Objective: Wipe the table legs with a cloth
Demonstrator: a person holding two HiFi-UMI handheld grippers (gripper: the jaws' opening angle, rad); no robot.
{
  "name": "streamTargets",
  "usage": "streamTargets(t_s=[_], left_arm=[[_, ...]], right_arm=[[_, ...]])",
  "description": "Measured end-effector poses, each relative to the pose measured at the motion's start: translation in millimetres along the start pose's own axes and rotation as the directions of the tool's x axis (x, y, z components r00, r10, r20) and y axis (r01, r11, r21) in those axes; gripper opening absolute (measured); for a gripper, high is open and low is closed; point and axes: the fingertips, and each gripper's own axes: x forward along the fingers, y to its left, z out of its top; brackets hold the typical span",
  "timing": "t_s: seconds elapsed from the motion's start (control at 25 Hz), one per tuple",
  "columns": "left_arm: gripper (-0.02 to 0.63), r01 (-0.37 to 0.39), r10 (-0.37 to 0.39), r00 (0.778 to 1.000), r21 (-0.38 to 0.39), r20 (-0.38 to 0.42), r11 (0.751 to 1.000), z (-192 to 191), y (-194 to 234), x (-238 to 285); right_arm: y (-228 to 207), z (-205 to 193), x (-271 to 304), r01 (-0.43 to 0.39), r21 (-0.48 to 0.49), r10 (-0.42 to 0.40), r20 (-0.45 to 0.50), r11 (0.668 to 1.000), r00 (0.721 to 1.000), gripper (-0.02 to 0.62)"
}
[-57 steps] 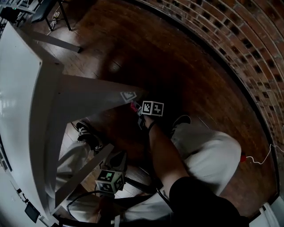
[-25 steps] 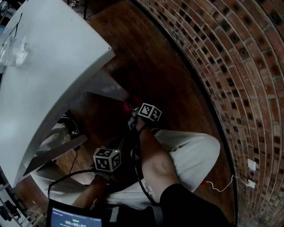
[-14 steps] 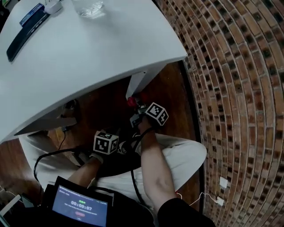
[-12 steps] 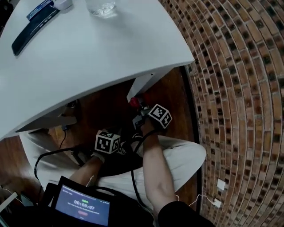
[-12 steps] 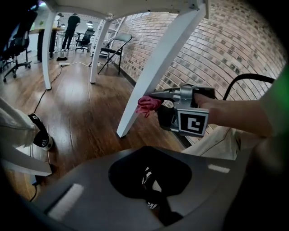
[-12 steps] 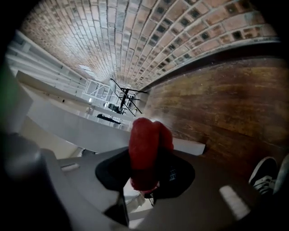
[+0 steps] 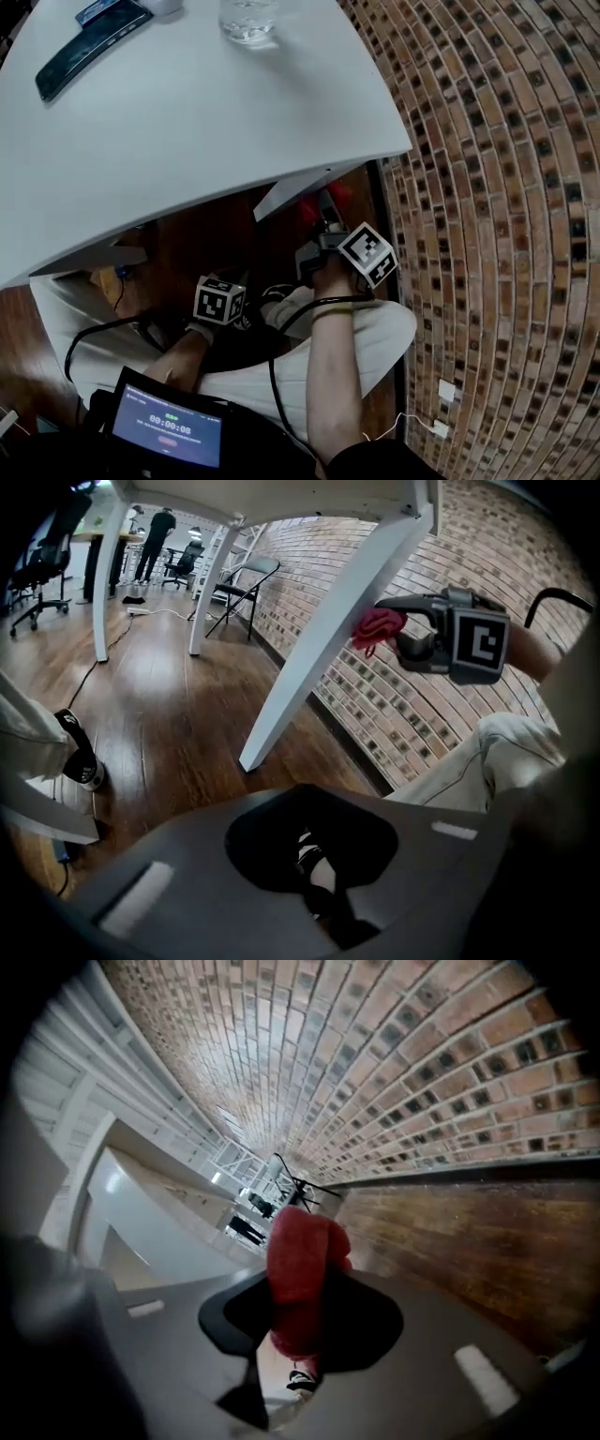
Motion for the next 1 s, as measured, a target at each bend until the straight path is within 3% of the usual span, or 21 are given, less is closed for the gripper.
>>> streamTargets(t_s=[0.16,0.28,0.36,0.4,0.44,0.6,0.84,1.0], left_arm=[[0.002,-0.014,0.014,1.000,0.001,-0.017,1.000,-5.4,2.5,-0.1],[0.002,-0.023,0.023,0.999,0.006,-0.033,1.000,-8.7,2.9,0.2],[0.002,-0.022,0.022,0.999,0.013,-0.035,1.000,-8.4,2.2,1.4],[0.002,-0.021,0.021,0.999,0.016,-0.036,1.000,-8.2,2.4,2.1],[0.002,-0.021,0.022,0.999,0.020,-0.038,1.000,-8.6,3.1,2.7],[0.002,-0.022,0.024,0.998,0.025,-0.054,0.999,-13.6,4.1,4.0],[0.002,-0.035,0.037,0.997,0.030,-0.065,0.999,-16.7,7.1,3.5],[0.002,-0.044,0.047,0.995,0.032,-0.083,0.999,-21.1,11.0,5.8]], right_arm=[[64.3,53.6,-21.2,-0.148,-0.139,0.161,0.089,0.979,0.983,0.107],[122.0,93.8,-42.8,-0.267,-0.293,0.315,0.128,0.918,0.940,0.107],[154.5,113.5,-58.9,-0.349,-0.327,0.411,0.142,0.878,0.900,0.107],[164.9,117.7,-63.4,-0.376,-0.334,0.439,0.137,0.864,0.888,0.080],[170.0,118.5,-64.8,-0.392,-0.340,0.454,0.124,0.855,0.882,0.100],[160.4,106.7,-52.8,-0.451,-0.314,0.492,0.064,0.836,0.868,0.100],[98.8,70.6,-17.0,-0.448,-0.173,0.453,-0.014,0.877,0.892,0.100],[65.1,43.4,9.4,-0.460,-0.097,0.453,-0.081,0.883,0.888,0.100]])
